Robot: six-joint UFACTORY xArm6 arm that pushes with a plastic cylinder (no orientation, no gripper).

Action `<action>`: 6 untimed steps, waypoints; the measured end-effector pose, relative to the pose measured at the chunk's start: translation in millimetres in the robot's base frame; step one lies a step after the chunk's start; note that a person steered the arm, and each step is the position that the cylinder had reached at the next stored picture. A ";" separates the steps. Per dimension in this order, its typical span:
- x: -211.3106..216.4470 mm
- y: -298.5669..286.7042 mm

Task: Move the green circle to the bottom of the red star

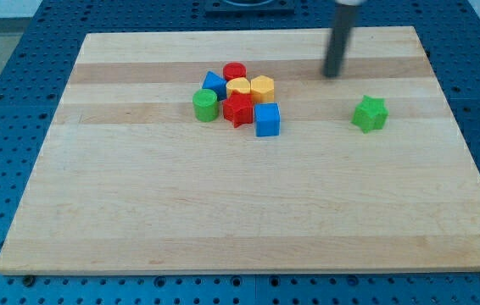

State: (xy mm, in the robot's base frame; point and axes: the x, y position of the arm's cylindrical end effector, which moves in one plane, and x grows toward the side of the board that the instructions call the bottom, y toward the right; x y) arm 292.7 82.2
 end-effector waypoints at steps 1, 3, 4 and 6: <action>-44.8 -98.1; 50.1 -186.1; 117.4 -183.0; 124.9 -212.1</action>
State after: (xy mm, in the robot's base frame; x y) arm 417.6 -129.9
